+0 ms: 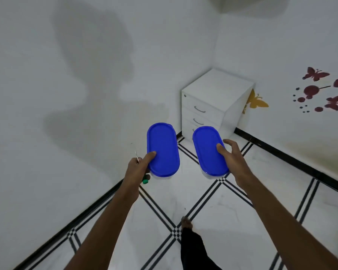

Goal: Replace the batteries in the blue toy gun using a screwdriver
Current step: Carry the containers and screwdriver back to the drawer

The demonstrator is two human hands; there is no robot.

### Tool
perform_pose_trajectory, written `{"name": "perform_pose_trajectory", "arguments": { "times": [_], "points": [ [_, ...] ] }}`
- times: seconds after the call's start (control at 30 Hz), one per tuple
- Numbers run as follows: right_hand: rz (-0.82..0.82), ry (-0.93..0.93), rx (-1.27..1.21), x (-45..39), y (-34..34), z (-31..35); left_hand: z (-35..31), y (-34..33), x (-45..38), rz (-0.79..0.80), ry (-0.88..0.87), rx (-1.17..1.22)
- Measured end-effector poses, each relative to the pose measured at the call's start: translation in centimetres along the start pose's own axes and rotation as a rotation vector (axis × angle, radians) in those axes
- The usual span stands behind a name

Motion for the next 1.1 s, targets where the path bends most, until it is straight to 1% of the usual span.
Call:
{"name": "perform_pose_trajectory", "arguments": {
  "times": [0.1, 0.23, 0.3, 0.33, 0.37, 0.53, 0.6, 0.63, 0.7, 0.77, 0.9, 1.0, 1.1],
  "points": [
    [-0.027, -0.017, 0.017, -8.3, -1.0, 2.9, -0.8, -2.4, -9.0, 0.028, 0.049, -0.028],
    [-0.046, -0.067, 0.065, -17.6, -2.7, 5.9, -2.2, -4.7, -18.5, 0.038, 0.075, -0.060],
    [-0.047, -0.091, 0.083, -21.8, -3.9, 6.8, -2.0, -5.6, -22.7, 0.034, 0.091, -0.052],
    [-0.052, -0.113, 0.090, -25.0, -4.5, 7.0, -1.4, -6.2, -26.0, 0.044, 0.104, -0.057],
    [-0.046, -0.131, 0.118, -26.5, -5.0, 6.9, -1.3, -6.5, -27.4, 0.047, 0.115, -0.085],
    [-0.078, -0.208, 0.213, -40.0, -8.1, 5.4, 2.5, -9.0, -41.2, 0.086, 0.128, -0.137],
    [-0.132, -0.227, 0.228, -46.2, -9.4, 4.1, 5.3, -10.2, -47.4, 0.112, 0.148, -0.162],
    [-0.134, -0.222, 0.237, -47.9, -9.8, 4.3, 5.6, -10.5, -49.0, 0.116, 0.151, -0.178],
    [-0.139, -0.252, 0.255, -53.7, -11.3, 3.0, 8.4, -11.6, -54.1, 0.136, 0.184, -0.191],
    [-0.149, -0.271, 0.248, -58.4, -12.2, 1.9, 10.8, -12.8, -58.2, 0.171, 0.189, -0.207],
    [-0.189, -0.240, 0.221, -64.3, -12.9, 0.6, 13.6, -15.1, -63.8, 0.203, 0.189, -0.239],
    [-0.191, -0.283, 0.198, -67.6, -13.2, -1.9, 15.9, -16.6, -67.1, 0.225, 0.202, -0.241],
    [-0.233, -0.261, 0.254, -69.4, -12.5, -3.4, 17.5, -17.6, -68.8, 0.241, 0.192, -0.237]
  ]
}}
Point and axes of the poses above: each hand's wrist, its own x-axis away from the middle knuckle, its own y-axis out of the back of the hand, z = x × y, the point moved 10 cm from there along -x, towards the middle knuckle, and after that the axes turned 11 degrees about -y, right-handed, at the moved point
